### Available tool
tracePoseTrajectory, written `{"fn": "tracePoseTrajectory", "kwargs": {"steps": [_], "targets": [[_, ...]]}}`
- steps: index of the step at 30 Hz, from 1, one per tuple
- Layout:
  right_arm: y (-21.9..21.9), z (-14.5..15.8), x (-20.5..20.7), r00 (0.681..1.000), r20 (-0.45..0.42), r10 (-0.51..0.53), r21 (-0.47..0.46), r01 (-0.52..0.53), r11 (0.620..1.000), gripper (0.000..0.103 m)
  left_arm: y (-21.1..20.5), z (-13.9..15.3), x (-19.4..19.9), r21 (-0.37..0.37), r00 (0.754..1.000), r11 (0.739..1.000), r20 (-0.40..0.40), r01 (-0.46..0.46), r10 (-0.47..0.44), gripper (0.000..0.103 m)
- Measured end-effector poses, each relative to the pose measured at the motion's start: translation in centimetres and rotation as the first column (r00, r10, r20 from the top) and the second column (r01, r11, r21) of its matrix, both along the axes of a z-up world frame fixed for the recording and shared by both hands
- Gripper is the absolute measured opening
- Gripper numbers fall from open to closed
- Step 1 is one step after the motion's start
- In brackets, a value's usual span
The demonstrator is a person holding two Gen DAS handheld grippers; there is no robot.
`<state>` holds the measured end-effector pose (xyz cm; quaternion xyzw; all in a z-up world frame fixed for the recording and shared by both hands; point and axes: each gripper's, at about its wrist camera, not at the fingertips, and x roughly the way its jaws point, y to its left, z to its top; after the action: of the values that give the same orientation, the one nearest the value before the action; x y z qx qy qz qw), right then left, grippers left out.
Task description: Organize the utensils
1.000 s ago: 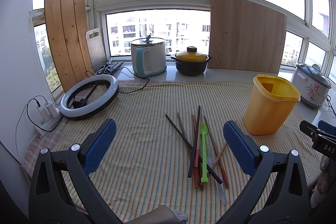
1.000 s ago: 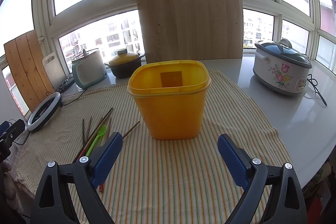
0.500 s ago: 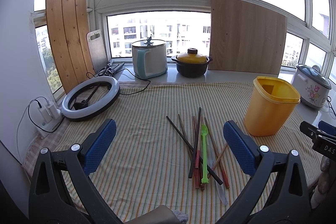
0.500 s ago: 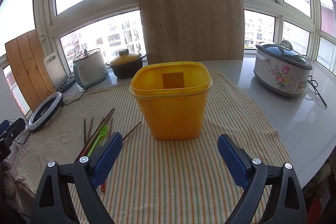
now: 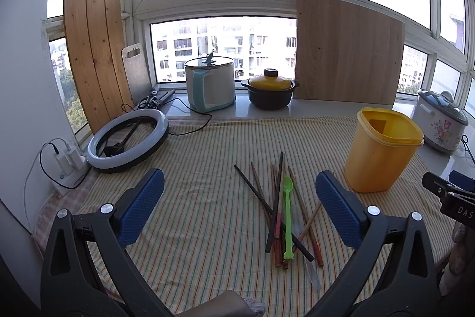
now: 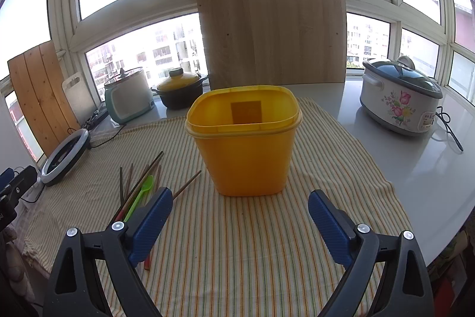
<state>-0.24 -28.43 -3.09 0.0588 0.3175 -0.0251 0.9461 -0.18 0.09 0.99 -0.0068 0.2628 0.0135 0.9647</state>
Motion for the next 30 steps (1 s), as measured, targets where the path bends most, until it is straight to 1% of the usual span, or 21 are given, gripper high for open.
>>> {"fn": "tracePoseTrajectory", "kwargs": {"steps": [7,30], "targets": [[0.0,-0.1,-0.1,1.000,-0.001,-0.005,0.001,0.005,1.000,0.094,-0.2,-0.2,0.0,0.012,1.000,1.000,-0.001,-0.006,0.006,0.103],[0.4,-0.8,0.4,1.000,-0.026,0.015,0.004,-0.015,1.000,0.094,-0.1,-1.2,0.5,0.000,0.999,1.000,-0.034,-0.003,0.003,0.103]]}}
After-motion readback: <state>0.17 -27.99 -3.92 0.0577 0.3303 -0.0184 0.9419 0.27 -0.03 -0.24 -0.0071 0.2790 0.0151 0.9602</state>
